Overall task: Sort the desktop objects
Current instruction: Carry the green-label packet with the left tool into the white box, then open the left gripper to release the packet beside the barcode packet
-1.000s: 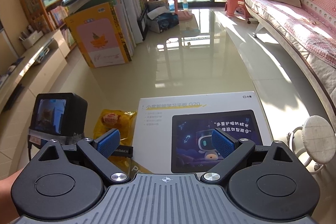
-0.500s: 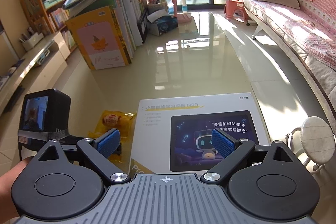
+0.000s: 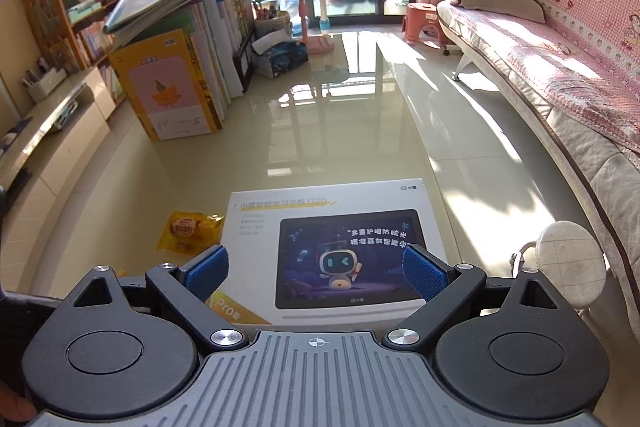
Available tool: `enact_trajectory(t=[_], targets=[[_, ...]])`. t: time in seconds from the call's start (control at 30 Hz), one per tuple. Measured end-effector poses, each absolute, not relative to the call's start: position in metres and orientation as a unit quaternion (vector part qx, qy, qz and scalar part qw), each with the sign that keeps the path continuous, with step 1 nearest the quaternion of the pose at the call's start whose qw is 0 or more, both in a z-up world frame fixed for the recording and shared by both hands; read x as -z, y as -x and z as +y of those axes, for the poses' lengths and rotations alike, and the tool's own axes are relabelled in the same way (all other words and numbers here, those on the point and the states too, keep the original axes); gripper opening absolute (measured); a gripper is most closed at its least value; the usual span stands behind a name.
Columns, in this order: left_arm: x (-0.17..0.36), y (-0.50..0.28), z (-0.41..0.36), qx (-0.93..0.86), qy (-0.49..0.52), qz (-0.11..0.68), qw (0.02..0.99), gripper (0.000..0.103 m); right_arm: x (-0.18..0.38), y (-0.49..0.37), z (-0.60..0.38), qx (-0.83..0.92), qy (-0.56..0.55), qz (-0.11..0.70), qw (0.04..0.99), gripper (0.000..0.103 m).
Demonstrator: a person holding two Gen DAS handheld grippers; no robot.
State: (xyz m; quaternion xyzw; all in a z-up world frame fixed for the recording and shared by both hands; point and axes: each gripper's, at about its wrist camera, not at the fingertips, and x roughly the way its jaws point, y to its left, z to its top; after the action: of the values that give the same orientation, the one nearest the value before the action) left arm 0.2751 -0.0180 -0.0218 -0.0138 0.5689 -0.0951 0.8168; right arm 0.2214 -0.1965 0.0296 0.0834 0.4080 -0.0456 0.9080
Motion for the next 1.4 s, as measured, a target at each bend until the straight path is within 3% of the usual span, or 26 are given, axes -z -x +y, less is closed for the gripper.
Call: enact_trajectory(t=[0.33, 0.93, 1.03, 1.07, 1.4], targets=[[0.034, -0.21, -0.065, 0.11, 0.005, 0.607, 0.787, 0.084, -0.037, -0.184, -0.226, 0.078, -0.097, 0.409, 0.904, 0.095], [0.111, -0.169, -0.092, 0.048, -0.01, 0.666, 0.745, 0.086, -0.014, -0.164, -0.25, 0.085, -0.098, 0.42, 0.898, 0.095], [0.12, -0.168, -0.09, 0.055, -0.004, 0.668, 0.742, 0.093, -0.013, -0.165, -0.251, 0.084, -0.096, 0.421, 0.898, 0.095], [0.123, -0.168, -0.09, 0.058, -0.002, 0.672, 0.739, 0.103, -0.012, -0.165, -0.251, 0.083, -0.095, 0.421, 0.898, 0.095], [0.109, -0.164, -0.079, 0.074, 0.006, 0.661, 0.746, 0.103, -0.006, -0.172, -0.243, 0.069, -0.097, 0.43, 0.895, 0.096]])
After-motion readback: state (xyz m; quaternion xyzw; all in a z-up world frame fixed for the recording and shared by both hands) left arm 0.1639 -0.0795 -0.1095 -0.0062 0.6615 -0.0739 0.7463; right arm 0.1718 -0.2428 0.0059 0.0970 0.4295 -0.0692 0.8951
